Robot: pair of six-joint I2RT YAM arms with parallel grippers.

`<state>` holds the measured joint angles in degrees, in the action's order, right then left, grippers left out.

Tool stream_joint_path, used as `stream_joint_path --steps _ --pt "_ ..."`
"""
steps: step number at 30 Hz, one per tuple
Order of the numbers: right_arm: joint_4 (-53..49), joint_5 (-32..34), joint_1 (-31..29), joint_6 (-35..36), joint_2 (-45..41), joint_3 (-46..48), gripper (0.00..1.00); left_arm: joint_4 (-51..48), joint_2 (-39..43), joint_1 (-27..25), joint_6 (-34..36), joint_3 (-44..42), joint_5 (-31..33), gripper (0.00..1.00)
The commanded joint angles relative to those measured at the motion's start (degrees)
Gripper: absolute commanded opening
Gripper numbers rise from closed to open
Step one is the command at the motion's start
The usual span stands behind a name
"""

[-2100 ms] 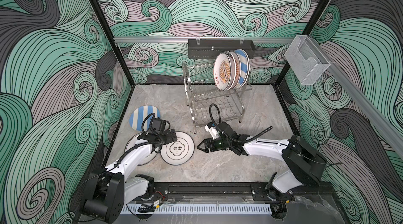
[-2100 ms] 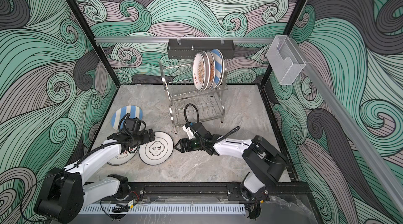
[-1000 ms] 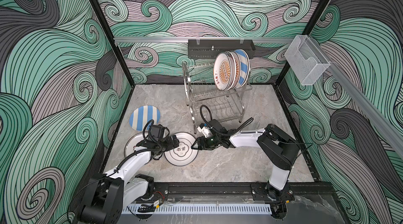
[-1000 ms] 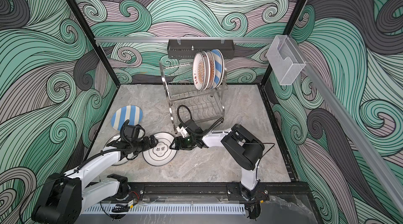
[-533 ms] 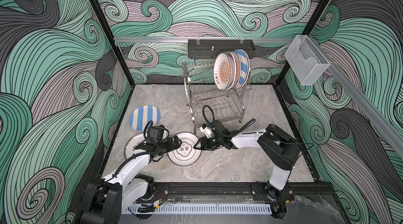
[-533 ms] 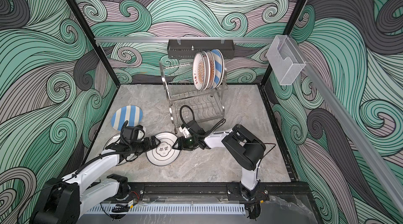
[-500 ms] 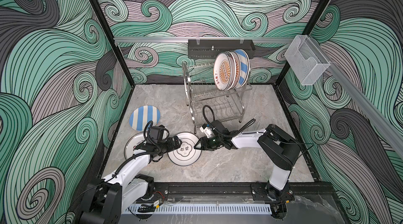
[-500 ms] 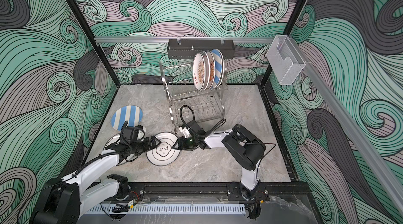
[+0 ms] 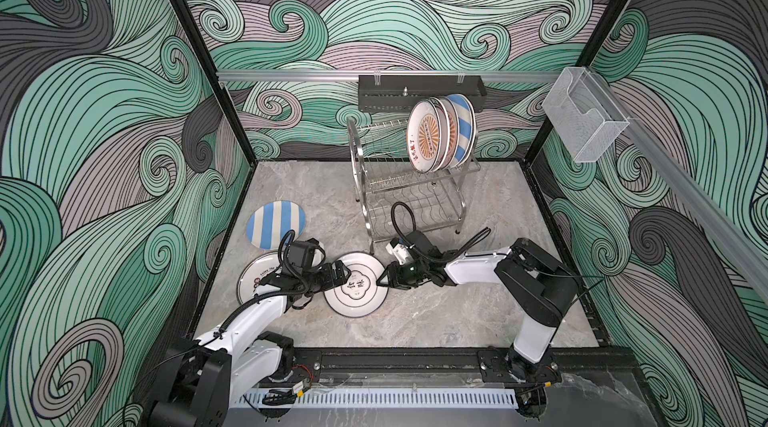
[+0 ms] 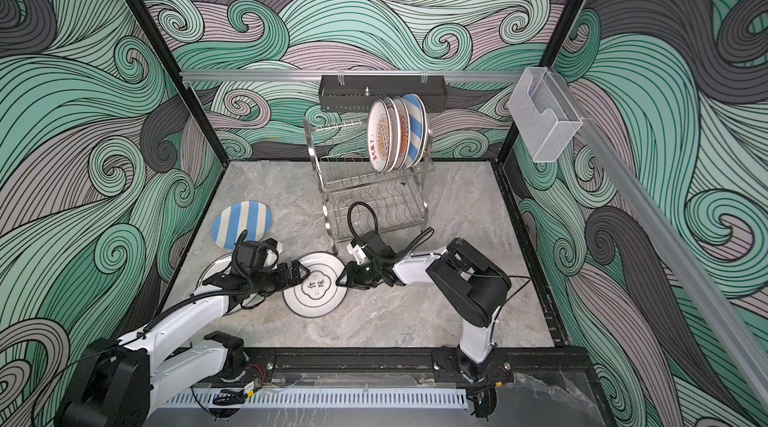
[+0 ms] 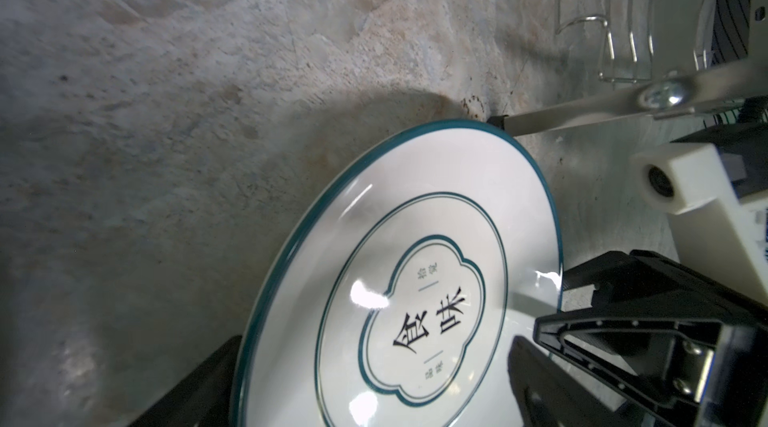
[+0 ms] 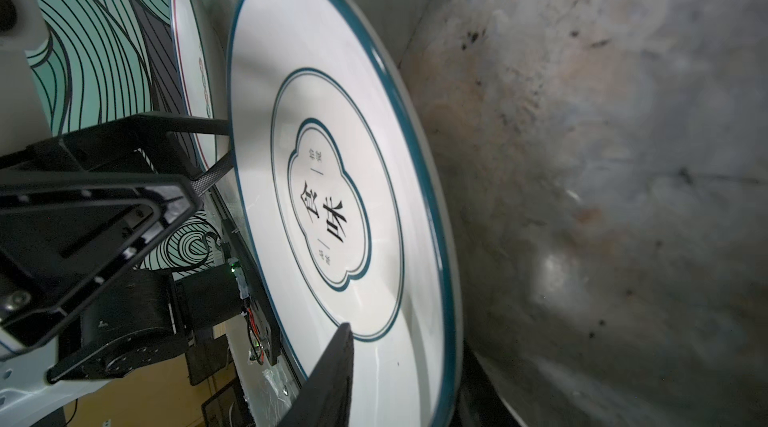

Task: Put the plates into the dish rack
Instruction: 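Close the right gripper on the cloud-logo plate's rim beside the left gripper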

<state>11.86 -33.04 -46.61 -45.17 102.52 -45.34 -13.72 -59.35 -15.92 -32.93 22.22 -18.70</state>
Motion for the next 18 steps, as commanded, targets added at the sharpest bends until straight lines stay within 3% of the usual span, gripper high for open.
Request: stream_joint_path --steps 1,9,18 --pt "0.6 0.6 0.0 -0.5 -2.7 0.4 0.31 0.3 0.5 -1.2 1.3 0.8 -1.7 0.99" --pt "2.1 0.9 0.4 -2.3 -2.8 0.8 0.21 0.9 -1.8 -5.6 1.4 2.7 0.7 0.99" --pt "0.6 3.8 0.6 -3.8 -6.8 2.9 0.08 -2.3 0.2 -6.6 1.6 4.5 3.0 0.99"
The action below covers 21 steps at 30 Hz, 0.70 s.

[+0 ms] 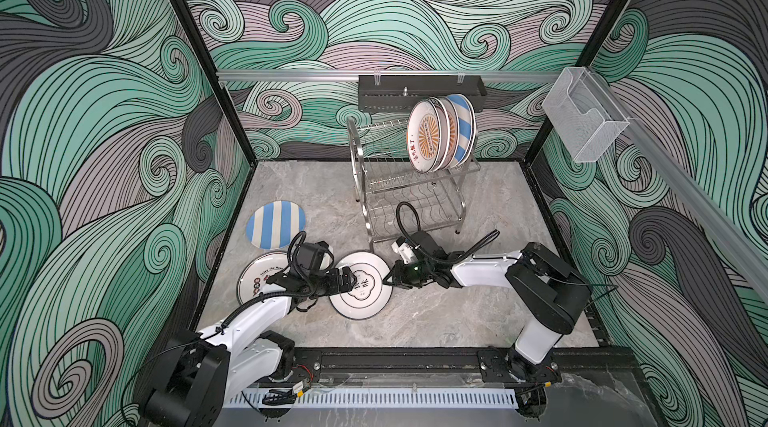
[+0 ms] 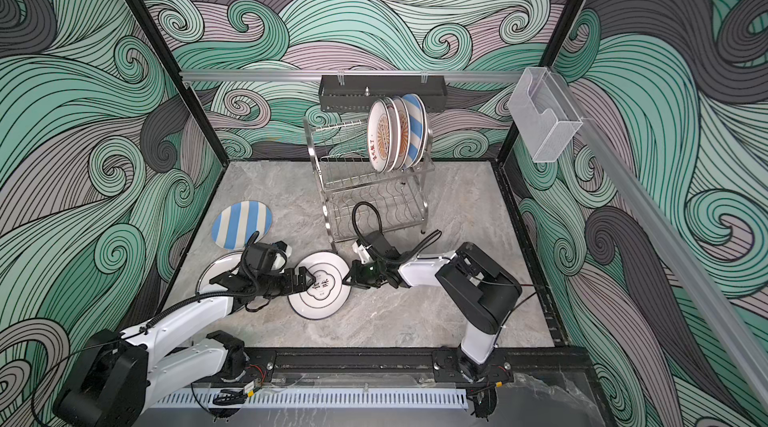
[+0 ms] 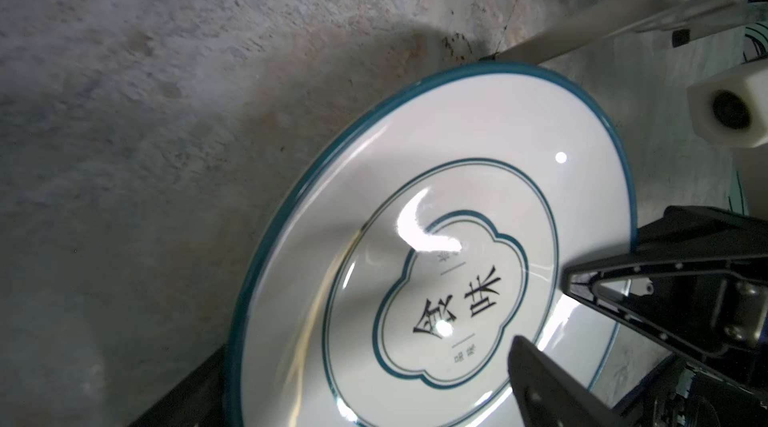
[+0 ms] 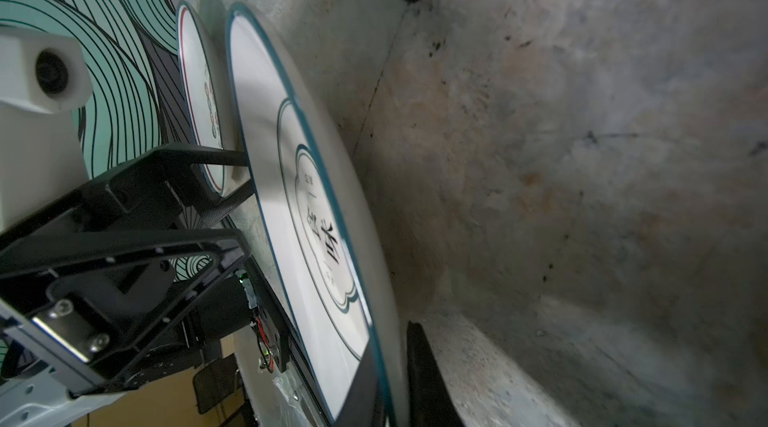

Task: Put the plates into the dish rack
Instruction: 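Close the right gripper on the cloud-logo plate's rim beside the left gripper, then lift the cloud-logo plate upright toward the rack while the left gripper draws back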

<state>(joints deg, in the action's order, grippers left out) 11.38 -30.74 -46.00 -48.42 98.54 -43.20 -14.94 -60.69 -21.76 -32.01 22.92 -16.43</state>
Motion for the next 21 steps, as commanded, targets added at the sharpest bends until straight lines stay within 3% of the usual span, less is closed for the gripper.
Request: stream_joint_path --steps 1,5,11,21 --pt "0.9 1.9 0.1 -0.6 -3.4 1.0 0.06 -1.4 1.8 -0.9 0.8 4.2 0.9 0.99" --pt "-0.4 2.4 0.6 -0.7 -5.5 1.4 0.00 -2.2 2.6 -1.9 0.8 5.3 1.1 0.99" --pt "-4.4 3.3 2.3 -0.4 -11.7 2.9 0.00 -5.7 3.8 -2.2 1.7 6.8 3.3 0.99" --pt "-27.7 11.8 3.7 5.3 -36.3 4.9 0.00 -5.4 1.6 -1.6 5.4 13.0 9.9 0.99"
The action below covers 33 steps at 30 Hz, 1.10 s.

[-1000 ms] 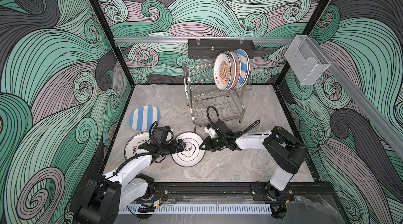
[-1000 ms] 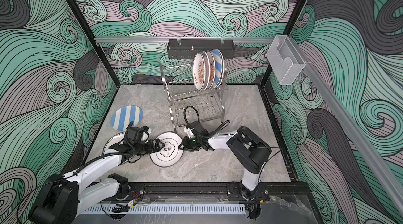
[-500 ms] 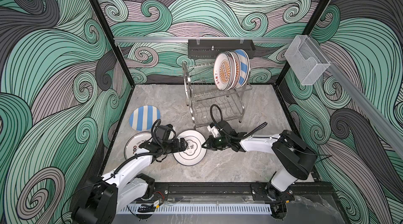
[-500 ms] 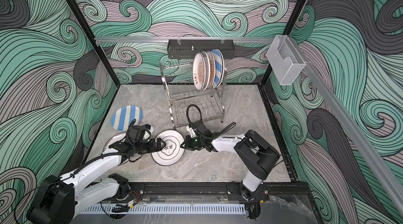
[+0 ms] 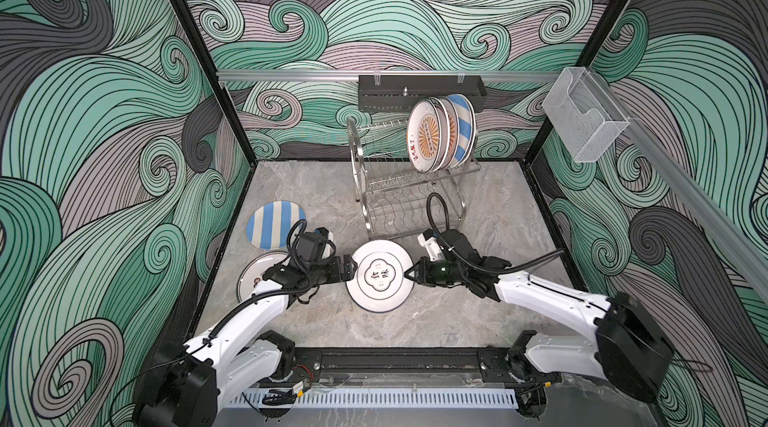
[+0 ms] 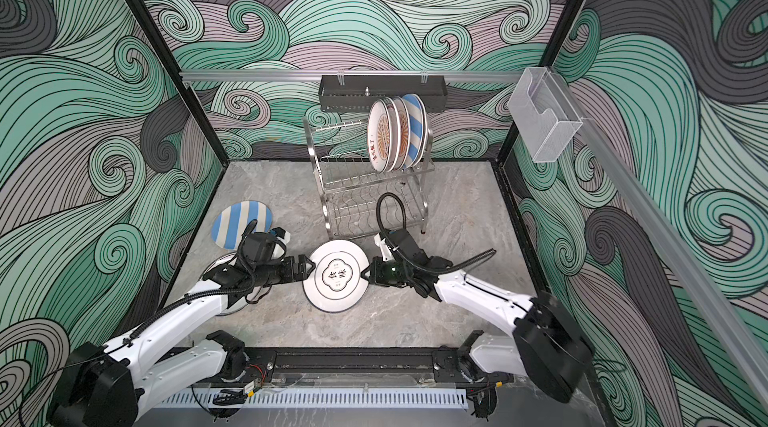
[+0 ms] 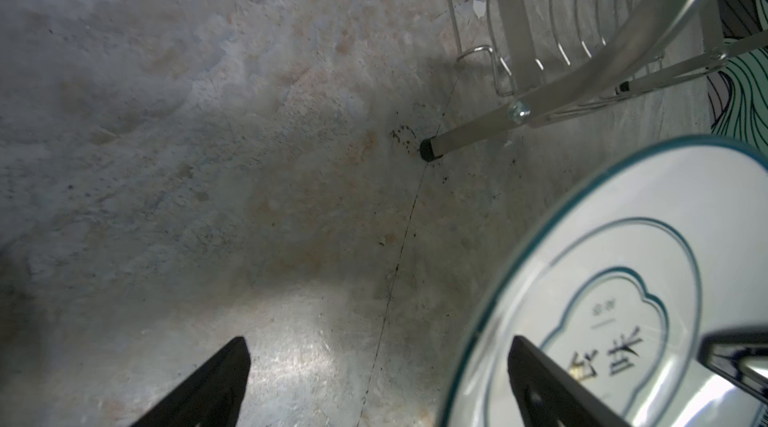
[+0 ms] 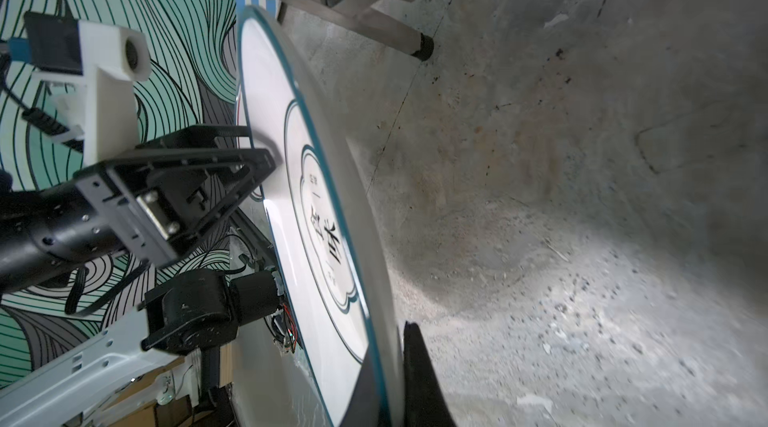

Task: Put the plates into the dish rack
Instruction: 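Lift the cloud-logo plate upright toward the rack while the left gripper draws back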

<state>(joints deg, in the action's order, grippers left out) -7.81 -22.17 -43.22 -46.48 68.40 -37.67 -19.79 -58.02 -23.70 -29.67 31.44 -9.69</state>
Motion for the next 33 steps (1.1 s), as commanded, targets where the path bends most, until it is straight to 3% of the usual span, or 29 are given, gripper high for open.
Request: stream_joint_path --steps 1,6,12,25,33 --pt "-11.1 3.9 1.1 4.5 -8.5 -1.0 0.00 -0.8 -1.4 0.6 3.9 5.6 3.3 0.99" --pt "-28.1 8.4 1.9 10.7 -18.7 -8.1 0.00 1.5 -4.1 5.0 2.8 8.2 -2.8 0.99" --pt "-34.7 11.1 2.2 14.2 -21.4 -17.8 0.00 2.1 -5.6 5.6 2.6 9.3 -3.5 0.98" --pt "-40.2 19.5 4.3 25.6 -8.9 -47.6 0.00 1.7 -10.5 5.7 4.0 9.6 -9.2 0.99" --pt "-45.1 31.5 6.0 29.7 3.2 -67.9 0.00 3.1 -9.9 5.6 3.6 8.8 -11.2 0.99"
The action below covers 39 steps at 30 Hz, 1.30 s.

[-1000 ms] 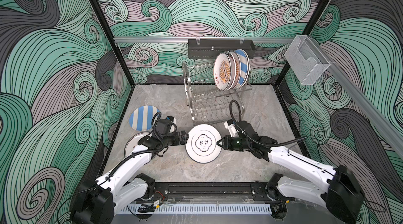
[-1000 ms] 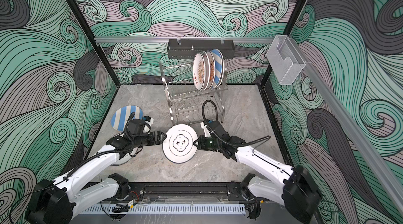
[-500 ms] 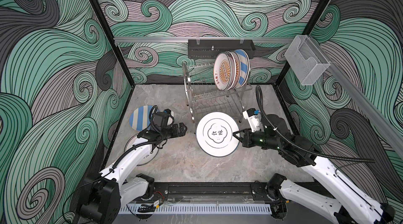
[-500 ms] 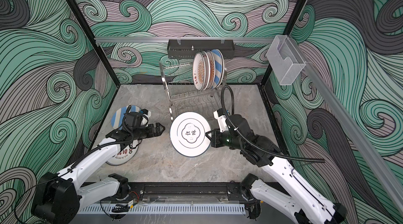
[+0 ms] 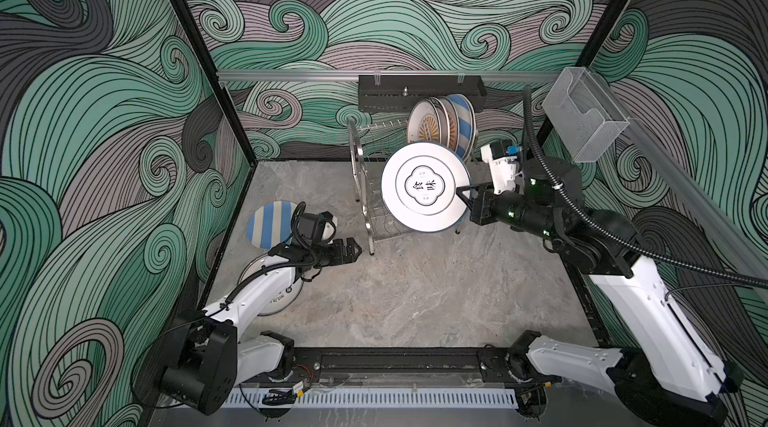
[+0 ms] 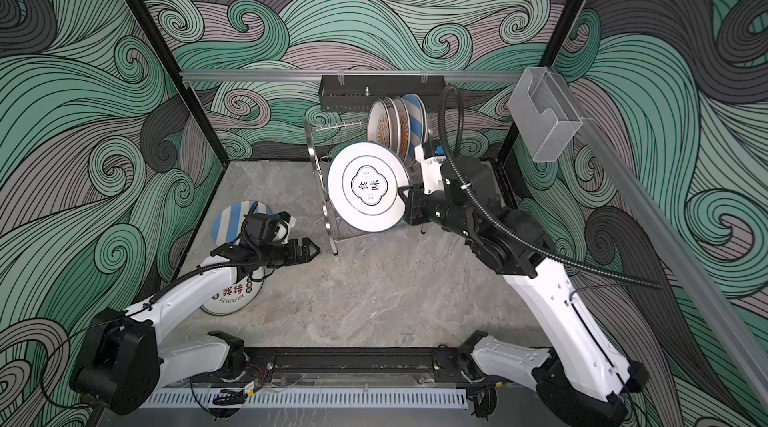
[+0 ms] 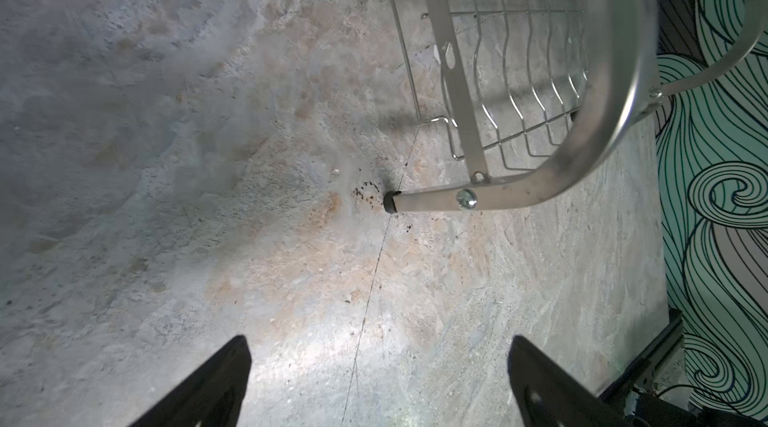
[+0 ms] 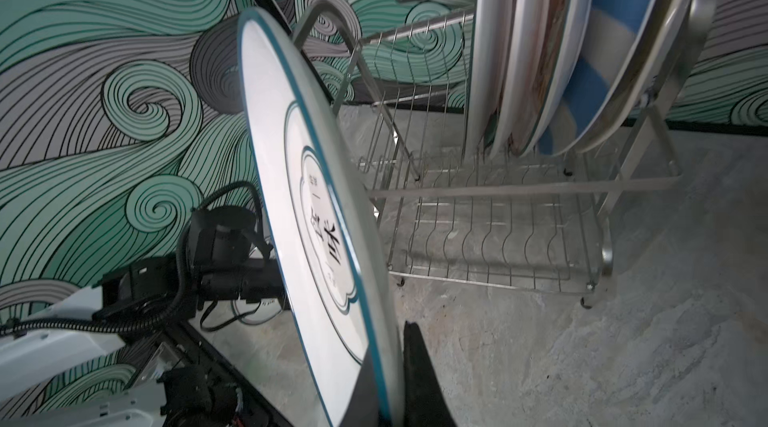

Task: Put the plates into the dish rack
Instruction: 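Lift the cloud-logo plate upright toward the rack while the left gripper draws back, then lower the cloud-logo plate into the top tier in front of the sunburst plate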

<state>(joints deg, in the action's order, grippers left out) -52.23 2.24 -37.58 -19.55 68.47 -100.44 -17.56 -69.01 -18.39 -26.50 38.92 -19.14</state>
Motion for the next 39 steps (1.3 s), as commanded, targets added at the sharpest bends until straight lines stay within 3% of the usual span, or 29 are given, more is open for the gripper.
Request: stream_joint_path --steps 1,8,16,21,27,39 --pt "-0.7 8.2 0.3 3.2 4.8 -7.5 0.00 0.8 1.2 0.4 0.4 1.2 -1.8 0.99" --pt "-0.6 17.9 -1.1 5.1 14.8 -22.1 0.00 -2.7 4.9 0.4 -0.6 -0.7 -0.3 0.99" --pt "-0.7 38.5 -8.6 12.6 30.1 -40.7 0.00 -5.0 8.8 0.4 -1.0 -1.1 0.0 0.99" --pt "-0.8 48.9 -11.0 15.0 36.5 -46.6 0.00 -5.2 9.9 0.5 -1.1 -2.1 -0.3 0.99" --pt "1.0 54.8 -10.8 14.9 38.1 -46.3 0.00 -5.0 10.4 0.4 -0.9 -2.5 -0.6 0.99" --pt "2.9 56.0 -10.8 11.1 39.2 -41.0 0.00 -4.3 10.7 0.5 -1.0 -3.4 -0.9 0.99"
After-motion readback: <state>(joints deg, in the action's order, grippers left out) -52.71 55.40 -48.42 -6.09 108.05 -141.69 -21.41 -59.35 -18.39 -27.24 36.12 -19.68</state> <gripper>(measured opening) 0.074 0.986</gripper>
